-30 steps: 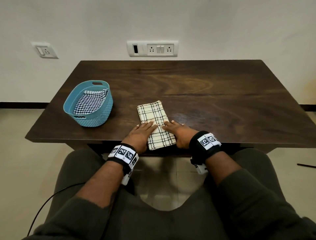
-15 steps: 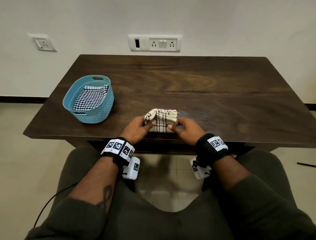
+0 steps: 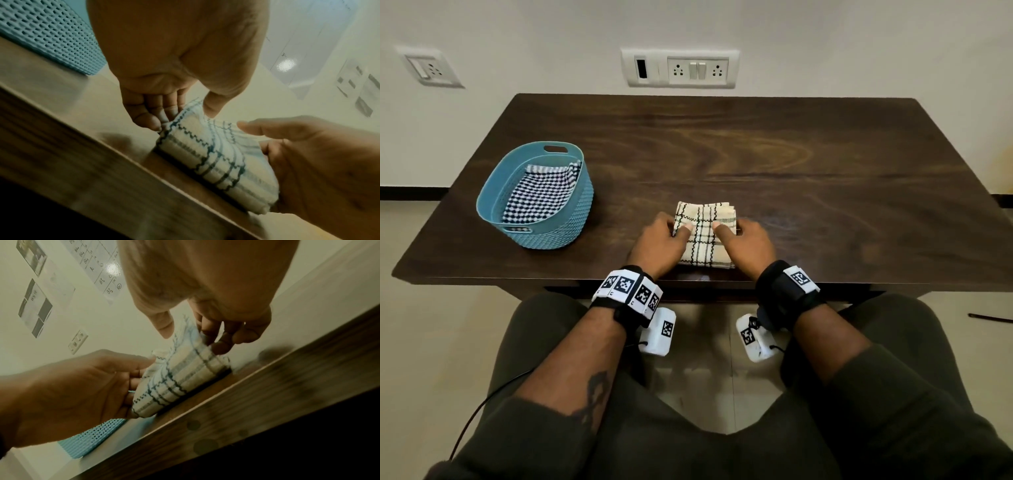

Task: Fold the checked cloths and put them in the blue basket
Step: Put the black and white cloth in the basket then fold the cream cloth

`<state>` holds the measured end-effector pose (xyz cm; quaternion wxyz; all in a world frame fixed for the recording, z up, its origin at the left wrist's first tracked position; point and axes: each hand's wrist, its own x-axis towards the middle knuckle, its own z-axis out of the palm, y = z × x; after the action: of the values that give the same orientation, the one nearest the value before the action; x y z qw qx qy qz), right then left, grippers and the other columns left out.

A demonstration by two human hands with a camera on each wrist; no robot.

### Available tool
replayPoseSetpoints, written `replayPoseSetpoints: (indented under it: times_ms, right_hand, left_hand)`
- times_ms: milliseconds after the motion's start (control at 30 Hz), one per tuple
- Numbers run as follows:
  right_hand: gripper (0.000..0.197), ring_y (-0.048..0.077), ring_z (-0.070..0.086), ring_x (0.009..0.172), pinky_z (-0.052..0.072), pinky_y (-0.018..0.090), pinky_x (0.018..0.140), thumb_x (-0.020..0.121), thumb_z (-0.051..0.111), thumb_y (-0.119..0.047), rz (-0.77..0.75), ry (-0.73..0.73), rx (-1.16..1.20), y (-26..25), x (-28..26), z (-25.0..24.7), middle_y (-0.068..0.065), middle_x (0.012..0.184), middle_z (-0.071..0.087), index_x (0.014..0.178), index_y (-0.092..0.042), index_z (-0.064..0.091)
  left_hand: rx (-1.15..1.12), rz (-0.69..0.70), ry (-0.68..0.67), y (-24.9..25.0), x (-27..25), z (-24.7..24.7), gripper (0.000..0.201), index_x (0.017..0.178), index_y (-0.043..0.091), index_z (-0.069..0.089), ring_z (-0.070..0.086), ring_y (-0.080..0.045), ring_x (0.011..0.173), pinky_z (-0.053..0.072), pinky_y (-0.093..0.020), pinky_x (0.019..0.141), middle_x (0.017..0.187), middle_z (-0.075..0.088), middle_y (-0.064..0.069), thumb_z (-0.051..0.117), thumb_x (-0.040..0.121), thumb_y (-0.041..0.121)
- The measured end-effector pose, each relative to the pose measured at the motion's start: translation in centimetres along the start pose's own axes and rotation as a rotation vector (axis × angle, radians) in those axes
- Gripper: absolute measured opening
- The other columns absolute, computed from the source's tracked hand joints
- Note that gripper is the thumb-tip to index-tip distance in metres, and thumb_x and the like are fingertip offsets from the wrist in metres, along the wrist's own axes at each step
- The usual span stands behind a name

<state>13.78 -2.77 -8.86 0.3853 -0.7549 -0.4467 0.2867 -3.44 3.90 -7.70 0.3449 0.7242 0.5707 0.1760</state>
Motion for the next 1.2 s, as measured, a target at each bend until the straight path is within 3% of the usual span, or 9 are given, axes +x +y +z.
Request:
replayPoseSetpoints:
  times_ms: [200, 300, 367, 467, 700, 800, 967, 1100, 1200]
  right_hand:
    - [0.038, 0.022, 0.058, 0.072, 0.036, 0.028, 0.063, 0.097, 0.054, -0.044, 0.083, 0.047, -0.104, 0.6, 0.1, 0.7, -0.002, 0.067, 0.061, 0.08, -0.011, 0.064]
    - [0.041, 0.03, 0.064, 0.09, 0.045, 0.031, 0.073, 0.099, 0.049, -0.043, 0.081, 0.044, -0.126, 0.4, -0.1, 1.0, 0.011, 0.095, 0.071, 0.099, -0.008, 0.068]
    - [0.043, 0.034, 0.063, 0.096, 0.042, 0.032, 0.072, 0.102, 0.042, -0.043, 0.064, 0.038, -0.16, -0.1, -0.3, 1.0, 0.017, 0.103, 0.069, 0.1, -0.005, 0.064]
    - [0.04, 0.035, 0.062, 0.096, 0.036, 0.03, 0.071, 0.105, 0.033, -0.04, 0.054, 0.006, -0.212, -0.5, -0.5, 0.8, 0.017, 0.105, 0.067, 0.097, -0.01, 0.06]
    - [0.042, 0.04, 0.063, 0.097, 0.048, 0.039, 0.078, 0.103, 0.037, -0.038, 0.09, 0.019, -0.338, -0.7, 0.7, 0.9, 0.022, 0.105, 0.067, 0.095, -0.005, 0.061]
    - [0.044, 0.04, 0.062, 0.1, 0.051, 0.041, 0.084, 0.101, 0.039, -0.038, 0.099, 0.025, -0.394, -0.7, 1.0, 0.8, 0.023, 0.108, 0.067, 0.1, -0.002, 0.064]
    - [0.039, 0.04, 0.062, 0.104, 0.048, 0.038, 0.08, 0.101, 0.043, -0.036, 0.147, 0.039, -0.461, -1.8, 1.2, 0.6, 0.022, 0.113, 0.066, 0.11, -0.002, 0.059]
    - [0.04, 0.039, 0.051, 0.118, 0.046, 0.048, 0.092, 0.096, 0.045, -0.027, -0.051, 0.145, -0.576, -2.3, -0.4, 0.0, 0.019, 0.129, 0.053, 0.128, -0.004, 0.043]
    - [0.058, 0.033, 0.021, 0.147, 0.023, 0.057, 0.115, 0.096, 0.039, -0.026, -0.312, 0.033, -0.704, -2.8, -1.6, 0.6, 0.013, 0.157, 0.028, 0.149, -0.006, 0.028]
  left_hand:
    - [0.153, -0.021, 0.019, 0.1, 0.0, 1.0, 0.04, 0.104, 0.012, 0.057, 0.062, -0.035, 0.1, 0.049, -0.04, 0.083, 0.108, 0.067, -0.016, 0.041, 0.099, 0.047]
    - [0.194, -0.037, 0.03, 0.5, -0.1, 1.7, 0.036, 0.113, 0.007, 0.052, 0.061, -0.04, 0.106, 0.048, -0.043, 0.087, 0.115, 0.065, -0.021, 0.041, 0.099, 0.038]
    - [0.187, -0.042, 0.047, 0.8, -0.1, 1.7, 0.037, 0.115, 0.007, 0.051, 0.061, -0.041, 0.107, 0.048, -0.044, 0.088, 0.117, 0.064, -0.021, 0.04, 0.098, 0.038]
    - [0.232, -0.04, 0.084, 1.2, -0.1, 1.8, 0.051, 0.113, 0.005, 0.053, 0.06, -0.042, 0.107, 0.046, -0.044, 0.087, 0.117, 0.063, -0.023, 0.035, 0.099, 0.05]
    - [0.33, -0.047, 0.109, 1.2, 0.9, 2.1, 0.047, 0.106, 0.002, 0.063, 0.063, -0.043, 0.101, 0.049, -0.041, 0.084, 0.11, 0.066, -0.025, 0.033, 0.101, 0.038]
    - [0.287, -0.124, 0.132, 1.6, 1.1, 2.1, 0.039, 0.117, 0.002, 0.05, 0.06, -0.043, 0.11, 0.047, -0.044, 0.087, 0.119, 0.061, -0.023, 0.041, 0.1, 0.036]
    - [0.267, -0.12, 0.135, 1.7, 1.0, 2.0, 0.036, 0.119, 0.005, 0.041, 0.059, -0.043, 0.11, 0.047, -0.047, 0.087, 0.121, 0.06, -0.022, 0.042, 0.1, 0.035]
    - [0.419, 0.118, 0.228, 1.5, -0.3, 0.7, 0.03, 0.118, 0.007, 0.042, 0.058, -0.038, 0.103, 0.046, -0.047, 0.084, 0.119, 0.055, -0.017, 0.045, 0.097, 0.03]
    - [0.557, 0.422, 0.239, 0.9, -1.0, 0.8, 0.039, 0.13, 0.01, 0.048, 0.05, -0.031, 0.118, 0.045, -0.043, 0.095, 0.137, 0.048, -0.01, 0.045, 0.094, 0.025]
